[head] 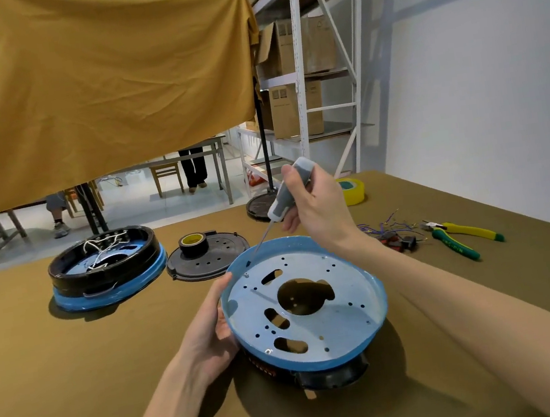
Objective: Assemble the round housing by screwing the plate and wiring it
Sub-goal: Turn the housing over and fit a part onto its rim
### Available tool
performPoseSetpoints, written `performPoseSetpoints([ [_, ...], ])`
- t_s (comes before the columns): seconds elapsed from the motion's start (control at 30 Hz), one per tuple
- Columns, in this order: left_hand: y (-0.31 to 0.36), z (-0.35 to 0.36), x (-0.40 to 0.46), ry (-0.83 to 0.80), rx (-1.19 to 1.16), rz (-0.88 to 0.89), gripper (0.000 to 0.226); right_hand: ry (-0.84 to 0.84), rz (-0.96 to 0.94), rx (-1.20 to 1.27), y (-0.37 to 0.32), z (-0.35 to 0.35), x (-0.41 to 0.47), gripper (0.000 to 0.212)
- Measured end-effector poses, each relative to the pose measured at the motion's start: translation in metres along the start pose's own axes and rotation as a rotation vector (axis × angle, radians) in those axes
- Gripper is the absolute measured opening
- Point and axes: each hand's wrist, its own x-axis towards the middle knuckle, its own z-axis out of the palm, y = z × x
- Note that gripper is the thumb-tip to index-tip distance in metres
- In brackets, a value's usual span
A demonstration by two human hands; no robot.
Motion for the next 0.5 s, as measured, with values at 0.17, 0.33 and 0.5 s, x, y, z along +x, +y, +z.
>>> performPoseSetpoints([
  [0.17,-0.002,0.001,0.001,-0.037,0.007,-0.031,0.056,-0.063,-0.021,-0.045,0.008,0.018,0.004,0.028],
  [0.33,-0.002,-0.003,0.005,-0.039,-0.008,-0.043,0.065,-0.056,-0.017,-0.067,0.012,0.016,0.005,0.029],
  [0.5,-0.001,-0.003,0.006,-0.049,-0.035,-0.082,0.062,-0.044,-0.025,-0.089,0.011,0.013,0.006,0.026],
])
